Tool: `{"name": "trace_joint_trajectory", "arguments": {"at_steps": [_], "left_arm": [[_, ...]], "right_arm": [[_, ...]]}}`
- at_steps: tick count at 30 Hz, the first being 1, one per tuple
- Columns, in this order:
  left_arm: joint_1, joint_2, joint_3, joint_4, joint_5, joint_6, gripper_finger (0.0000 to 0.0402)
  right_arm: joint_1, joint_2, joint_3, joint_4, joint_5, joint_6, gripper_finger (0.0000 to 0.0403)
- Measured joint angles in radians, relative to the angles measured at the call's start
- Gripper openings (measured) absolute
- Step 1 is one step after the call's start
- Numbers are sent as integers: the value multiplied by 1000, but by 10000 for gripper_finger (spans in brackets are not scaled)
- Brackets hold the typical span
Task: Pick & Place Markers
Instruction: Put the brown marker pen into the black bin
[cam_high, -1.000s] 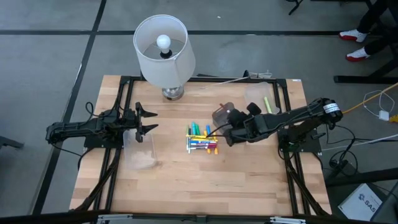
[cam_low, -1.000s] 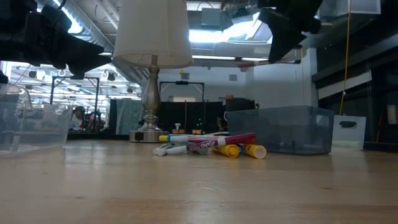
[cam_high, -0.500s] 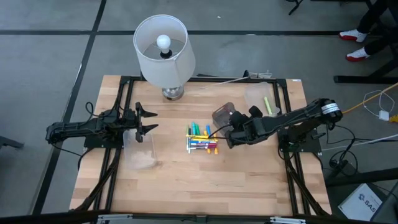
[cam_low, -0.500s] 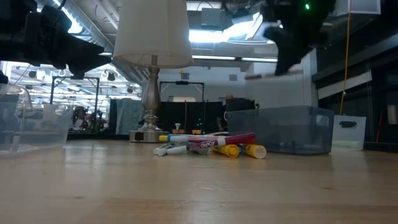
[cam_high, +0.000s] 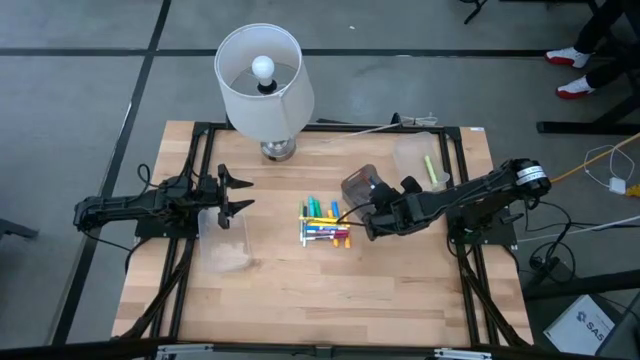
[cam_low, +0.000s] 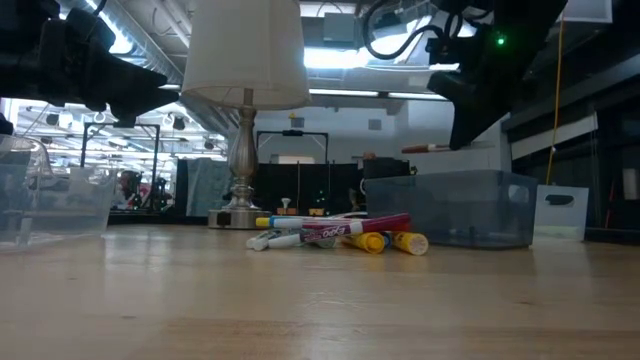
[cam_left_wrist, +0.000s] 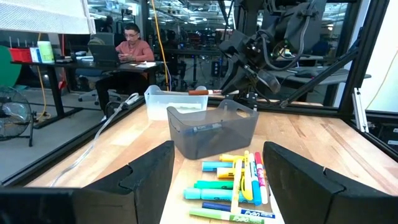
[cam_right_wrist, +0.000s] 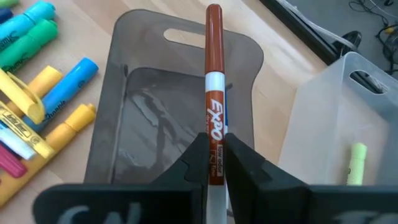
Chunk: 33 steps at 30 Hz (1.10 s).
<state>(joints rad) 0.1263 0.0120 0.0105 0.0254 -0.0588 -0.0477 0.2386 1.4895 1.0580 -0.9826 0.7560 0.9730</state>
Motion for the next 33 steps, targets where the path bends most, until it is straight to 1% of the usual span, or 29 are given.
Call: {"name": "trace_joint_trajectory", "arguments": {"at_steps": [6,15,17,24,27,33], "left_arm": [[0,0,0,0,0,-1,242],[0,0,0,0,0,0,242],[0,0,0,0,0,0,242],[0,0,0,0,0,0,242],[0,0,0,0,0,0,242],[0,0,0,0,0,0,242]], "right_arm": [[0,0,0,4,0,18,36],[0,3,-3,56,1,23,37],[0,3,-26,88,1,23,36],[0,4,-165,283,-15,23,41],[0,4,-199,344,-22,23,39],[-17,5,-228,362,-81,54,40]]}}
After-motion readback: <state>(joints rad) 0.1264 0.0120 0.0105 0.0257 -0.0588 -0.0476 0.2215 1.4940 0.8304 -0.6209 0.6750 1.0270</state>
